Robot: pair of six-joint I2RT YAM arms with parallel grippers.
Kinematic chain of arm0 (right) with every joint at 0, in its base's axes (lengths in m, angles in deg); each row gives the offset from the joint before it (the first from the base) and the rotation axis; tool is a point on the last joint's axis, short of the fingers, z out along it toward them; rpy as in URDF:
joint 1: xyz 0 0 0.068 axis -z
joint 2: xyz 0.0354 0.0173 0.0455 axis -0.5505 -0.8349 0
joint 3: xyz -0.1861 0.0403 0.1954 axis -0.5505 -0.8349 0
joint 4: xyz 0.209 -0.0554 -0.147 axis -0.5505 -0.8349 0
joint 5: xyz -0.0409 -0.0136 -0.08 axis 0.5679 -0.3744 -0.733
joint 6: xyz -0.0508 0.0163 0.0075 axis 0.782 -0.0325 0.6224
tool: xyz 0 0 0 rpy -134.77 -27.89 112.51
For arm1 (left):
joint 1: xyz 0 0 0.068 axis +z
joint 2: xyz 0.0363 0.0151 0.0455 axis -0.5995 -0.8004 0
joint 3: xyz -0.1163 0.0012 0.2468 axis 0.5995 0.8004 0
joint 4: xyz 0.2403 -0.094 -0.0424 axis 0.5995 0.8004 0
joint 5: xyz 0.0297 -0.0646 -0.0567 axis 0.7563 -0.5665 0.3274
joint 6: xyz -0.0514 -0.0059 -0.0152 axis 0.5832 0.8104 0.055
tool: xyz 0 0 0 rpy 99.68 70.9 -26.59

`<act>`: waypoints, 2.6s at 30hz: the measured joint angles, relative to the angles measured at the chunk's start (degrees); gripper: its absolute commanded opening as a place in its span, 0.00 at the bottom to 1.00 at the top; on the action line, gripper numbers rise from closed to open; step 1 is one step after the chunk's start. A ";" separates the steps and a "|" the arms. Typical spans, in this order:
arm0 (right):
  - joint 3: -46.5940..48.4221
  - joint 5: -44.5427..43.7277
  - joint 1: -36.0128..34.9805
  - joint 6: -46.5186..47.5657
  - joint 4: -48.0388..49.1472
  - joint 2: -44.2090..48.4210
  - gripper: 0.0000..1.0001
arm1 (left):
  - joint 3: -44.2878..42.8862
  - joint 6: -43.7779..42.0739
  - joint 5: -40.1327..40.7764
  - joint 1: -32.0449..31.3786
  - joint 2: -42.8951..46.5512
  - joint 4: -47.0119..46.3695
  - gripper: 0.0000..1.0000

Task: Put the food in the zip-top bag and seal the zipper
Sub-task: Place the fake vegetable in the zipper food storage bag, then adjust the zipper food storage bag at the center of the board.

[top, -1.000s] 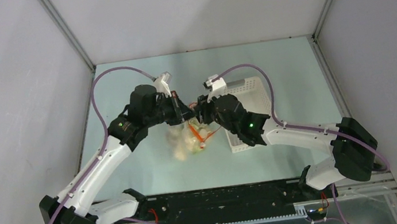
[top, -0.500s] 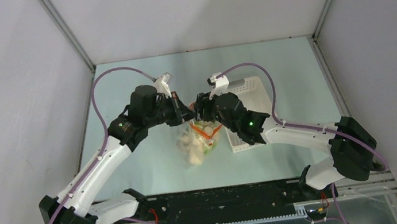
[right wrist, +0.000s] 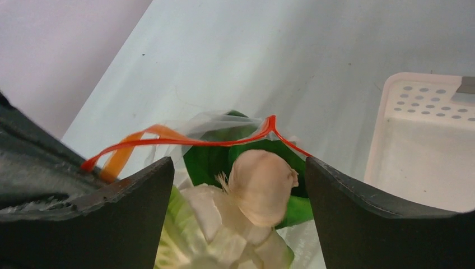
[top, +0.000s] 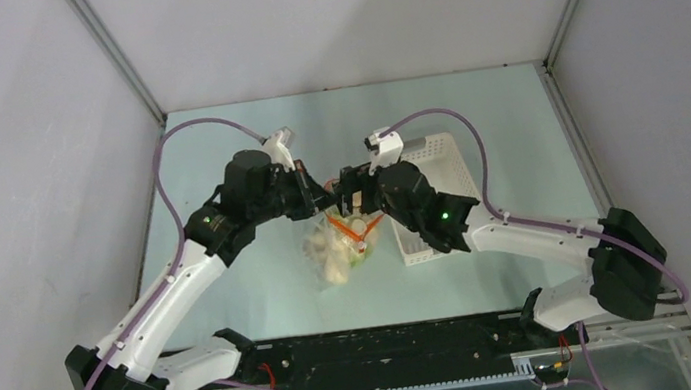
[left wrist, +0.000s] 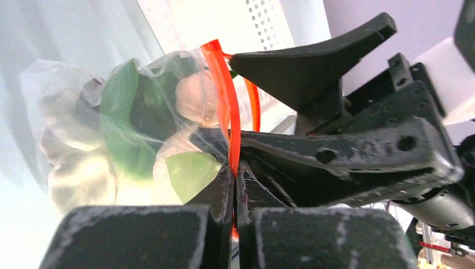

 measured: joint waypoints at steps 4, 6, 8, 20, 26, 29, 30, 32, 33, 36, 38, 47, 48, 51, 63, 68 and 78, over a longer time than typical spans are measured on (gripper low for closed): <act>0.00 0.66 -0.11 1.88 -4.00 3.91 0.99 | 0.00 -0.02 0.72 0.02 0.46 0.00 0.00; 0.00 1.44 -0.15 3.04 -5.88 5.92 0.99 | 0.00 -0.04 0.70 0.02 0.68 -0.17 0.00; 0.00 2.25 -0.09 3.58 -7.17 7.72 0.99 | 0.00 -0.07 0.92 0.04 0.74 -0.13 0.00; 0.68 16.68 10.80 9.51 -19.34 18.21 0.86 | 0.00 -2.16 0.46 0.02 0.74 0.92 0.00; -1.73 21.81 12.92 9.51 -25.14 18.91 0.81 | 0.00 -3.19 -0.66 0.02 0.74 1.20 0.00; -2.54 22.84 12.92 9.27 -26.58 17.29 0.76 | 0.00 -3.52 -1.40 0.02 0.74 1.36 0.00; -2.67 22.95 12.98 9.09 -26.73 16.44 0.76 | 0.00 -3.56 -1.57 0.02 0.74 1.38 0.00; -2.71 22.97 13.18 8.66 -27.02 14.67 0.73 | 0.00 -3.61 -1.77 0.02 0.74 1.36 0.00; -2.71 22.97 13.29 8.44 -27.02 13.81 0.71 | 0.00 -3.63 -1.86 0.02 0.74 1.38 0.00; -2.82 22.99 13.53 8.35 -26.53 11.63 0.67 | 0.00 -3.72 -2.25 0.02 0.74 1.33 0.00; -2.97 23.23 13.73 8.31 -25.92 10.29 0.61 | 0.00 -3.85 -2.67 0.02 0.74 1.36 0.00; -3.50 26.08 14.05 6.23 -22.25 7.74 0.00 | 0.00 -4.74 -3.39 0.02 0.74 1.42 0.04; -3.50 26.45 14.05 5.99 -22.27 7.93 0.00 | 0.00 -4.92 -3.39 0.02 0.74 1.46 0.04; -3.45 28.37 14.03 4.72 -22.36 9.11 0.00 | 0.00 -5.20 -3.50 0.02 0.72 1.51 0.08; 3.76 33.05 11.15 -4.87 -25.09 10.54 0.00 | 0.00 -5.38 -3.87 0.02 -0.96 0.68 0.47; 5.62 32.76 10.97 -8.70 -26.91 9.97 0.00 | 0.00 -5.95 -0.48 0.02 -0.74 3.13 0.66; 5.81 27.76 10.97 -13.27 -29.24 10.08 0.00 | 0.00 -6.14 6.47 0.02 5.75 7.80 0.91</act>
